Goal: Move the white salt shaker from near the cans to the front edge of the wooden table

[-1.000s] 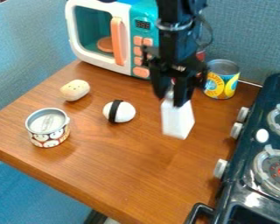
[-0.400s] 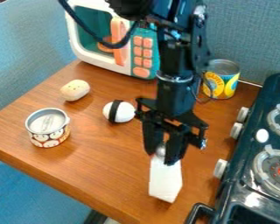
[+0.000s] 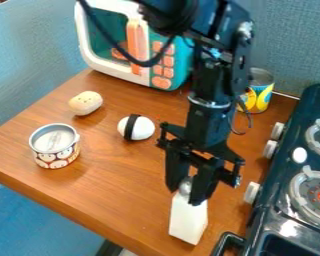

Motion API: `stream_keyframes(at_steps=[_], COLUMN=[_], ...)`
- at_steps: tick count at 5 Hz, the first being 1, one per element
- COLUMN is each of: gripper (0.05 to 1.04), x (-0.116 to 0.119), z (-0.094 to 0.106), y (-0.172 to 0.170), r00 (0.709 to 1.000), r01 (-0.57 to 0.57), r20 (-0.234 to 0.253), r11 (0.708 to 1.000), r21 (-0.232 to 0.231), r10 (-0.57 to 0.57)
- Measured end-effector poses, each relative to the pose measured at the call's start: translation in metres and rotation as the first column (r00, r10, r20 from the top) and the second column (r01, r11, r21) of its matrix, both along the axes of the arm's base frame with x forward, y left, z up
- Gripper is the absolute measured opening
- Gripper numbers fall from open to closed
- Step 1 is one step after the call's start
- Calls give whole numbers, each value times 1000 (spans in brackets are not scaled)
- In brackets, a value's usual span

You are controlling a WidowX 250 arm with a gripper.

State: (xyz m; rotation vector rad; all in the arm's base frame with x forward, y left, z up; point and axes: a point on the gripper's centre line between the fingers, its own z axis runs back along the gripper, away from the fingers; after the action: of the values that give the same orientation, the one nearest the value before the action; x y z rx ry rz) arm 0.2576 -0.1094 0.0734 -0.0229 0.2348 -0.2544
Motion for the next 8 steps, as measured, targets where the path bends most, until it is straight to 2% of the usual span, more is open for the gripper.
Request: stream_keyframes(at_steps=[1,2,3,4,5,6,7,8], gripper=[514,582,899,1015,1009,1006,1006,1006], x=[-1,2,-6,-16,-20,-20,-15,8], z=[-2,-4,-14,6,26,45,46,42], y=[2,0,-1,-6,-8,-6,16,52], r00=[1000,1000,999,987,945,917,923,956], r01=[-10,-20,-45,-90,-155,-188,-220,-219], r20=[-7,-12,19,126,242,291,270,187], r11=[997,997,998,992,954,940,952,974], r21=[71,79,40,-94,-255,-286,-212,-61], r10=[11,21,44,101,218,272,273,227])
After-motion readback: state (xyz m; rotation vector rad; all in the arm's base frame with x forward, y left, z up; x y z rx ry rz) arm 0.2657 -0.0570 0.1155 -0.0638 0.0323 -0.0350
